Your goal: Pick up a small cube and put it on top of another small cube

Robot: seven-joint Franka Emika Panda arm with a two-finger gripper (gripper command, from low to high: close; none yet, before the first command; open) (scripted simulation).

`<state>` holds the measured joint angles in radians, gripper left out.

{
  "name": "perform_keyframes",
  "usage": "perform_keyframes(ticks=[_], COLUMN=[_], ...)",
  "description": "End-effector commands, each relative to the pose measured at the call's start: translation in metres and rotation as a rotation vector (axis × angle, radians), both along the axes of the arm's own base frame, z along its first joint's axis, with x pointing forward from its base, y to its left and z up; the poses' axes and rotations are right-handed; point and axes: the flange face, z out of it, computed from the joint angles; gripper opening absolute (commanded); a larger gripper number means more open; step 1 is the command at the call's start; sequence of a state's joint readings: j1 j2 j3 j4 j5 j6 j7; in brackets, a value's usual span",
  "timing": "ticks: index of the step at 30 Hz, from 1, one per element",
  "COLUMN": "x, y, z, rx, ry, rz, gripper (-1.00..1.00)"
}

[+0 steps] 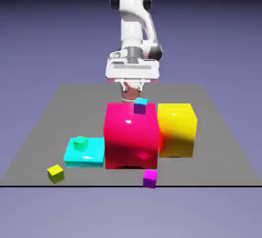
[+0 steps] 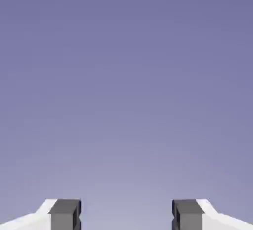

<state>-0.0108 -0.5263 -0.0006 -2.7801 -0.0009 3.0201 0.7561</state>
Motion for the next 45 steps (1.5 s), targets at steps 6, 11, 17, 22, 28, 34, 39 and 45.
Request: perform_keyframes(ticks=[6, 11, 17, 22, 28, 34, 39, 45], x=[0.049, 0.082, 0.107, 0.114, 0.103, 0.105, 0.105, 0.149], y=[-0.053, -0.105, -0.175, -0.235, -0.305, -0.307, -0.306, -0.152], z=[-0.033, -0.071, -0.128, -0.184, -0.260, -0.330, -0.284, -0.239], rx=[0.056, 0.107, 0.176, 0.238, 0.316, 0.316, 0.316, 0.230], ry=[0.149, 0.269, 0.410, 0.524, 0.657, 0.657, 0.657, 0.686], rz=[-0.171, -0.318, -0.499, -0.651, -0.831, -0.831, -0.831, -0.551], gripper=[0.00, 0.00, 0.00, 0.00, 0.00, 0.00, -1.00, -1.00])
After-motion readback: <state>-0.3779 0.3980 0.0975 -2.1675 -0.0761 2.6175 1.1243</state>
